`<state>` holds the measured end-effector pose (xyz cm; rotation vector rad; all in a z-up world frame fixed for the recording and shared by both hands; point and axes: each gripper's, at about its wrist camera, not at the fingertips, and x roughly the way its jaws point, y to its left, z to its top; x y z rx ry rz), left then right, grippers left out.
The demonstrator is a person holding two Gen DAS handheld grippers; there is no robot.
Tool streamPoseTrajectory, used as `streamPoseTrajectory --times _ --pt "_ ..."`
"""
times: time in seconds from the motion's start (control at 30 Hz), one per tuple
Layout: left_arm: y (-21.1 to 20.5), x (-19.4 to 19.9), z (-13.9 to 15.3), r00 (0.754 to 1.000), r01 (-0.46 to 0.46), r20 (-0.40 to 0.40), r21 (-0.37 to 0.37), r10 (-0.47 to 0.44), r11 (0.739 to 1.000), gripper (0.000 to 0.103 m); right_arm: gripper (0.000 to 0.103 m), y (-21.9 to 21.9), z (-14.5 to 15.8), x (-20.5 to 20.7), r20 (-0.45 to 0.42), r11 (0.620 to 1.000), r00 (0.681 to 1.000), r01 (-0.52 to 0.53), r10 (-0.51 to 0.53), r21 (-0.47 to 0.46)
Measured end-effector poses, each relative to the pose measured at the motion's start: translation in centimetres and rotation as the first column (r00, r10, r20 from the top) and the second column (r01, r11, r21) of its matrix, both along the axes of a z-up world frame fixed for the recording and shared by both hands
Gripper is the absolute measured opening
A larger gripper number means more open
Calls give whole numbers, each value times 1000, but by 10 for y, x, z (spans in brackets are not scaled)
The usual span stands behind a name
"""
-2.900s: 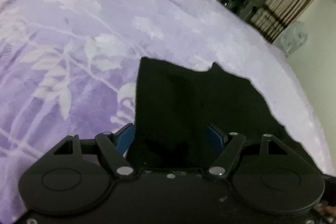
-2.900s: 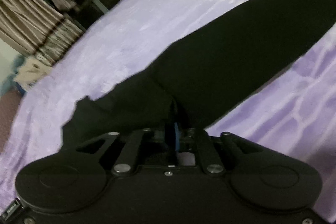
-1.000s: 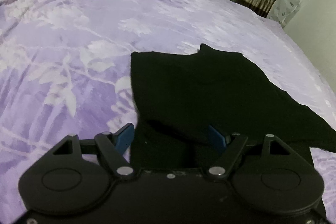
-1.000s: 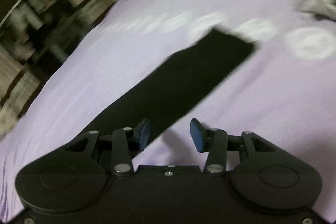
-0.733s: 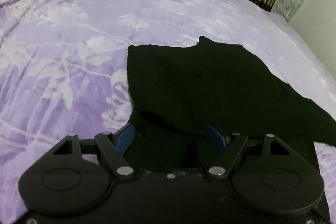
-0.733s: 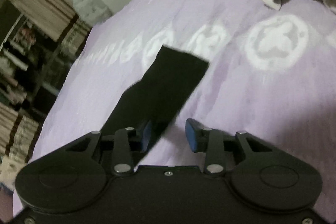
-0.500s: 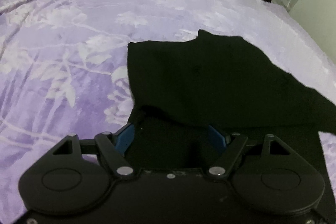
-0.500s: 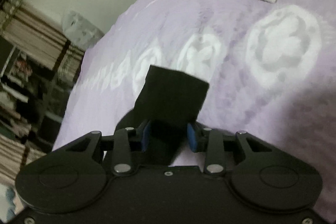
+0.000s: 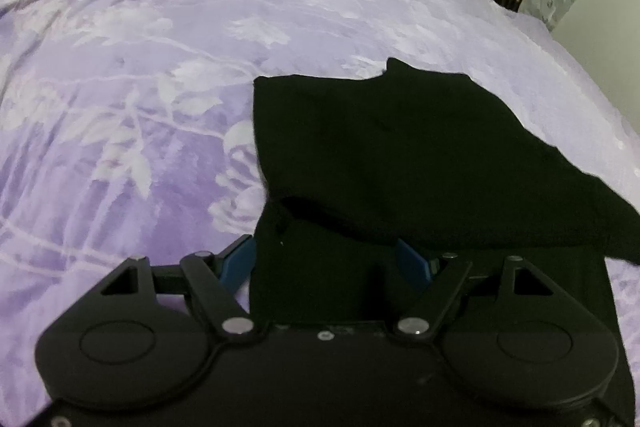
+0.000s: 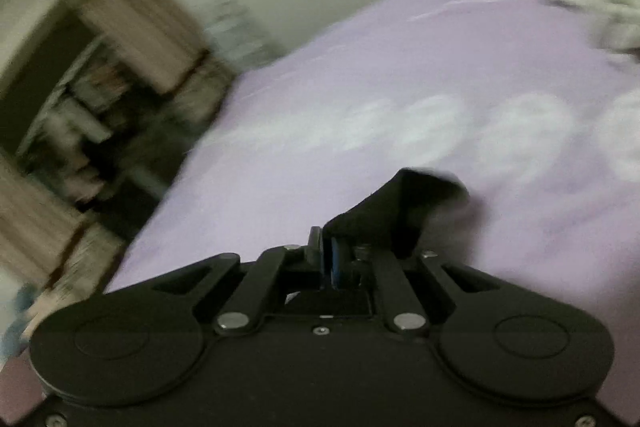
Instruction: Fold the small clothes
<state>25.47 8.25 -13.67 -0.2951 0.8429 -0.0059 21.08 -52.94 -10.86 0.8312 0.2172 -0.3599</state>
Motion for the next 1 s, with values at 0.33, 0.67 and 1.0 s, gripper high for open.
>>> streamPoseTrajectory --times 0.33,0.67,1.0 --pt "24 -12 7 999 -35 22 -27 36 999 78 0 278 67 90 179 736 715 -666 676 -123" --pt "44 -6 6 995 -76 48 -170 86 982 78 45 362 -4 90 -125 606 607 -794 785 -49" --pt "25 32 -14 986 -143 13 -457 168 878 73 45 231 -24 63 -187 815 799 -579 572 22"
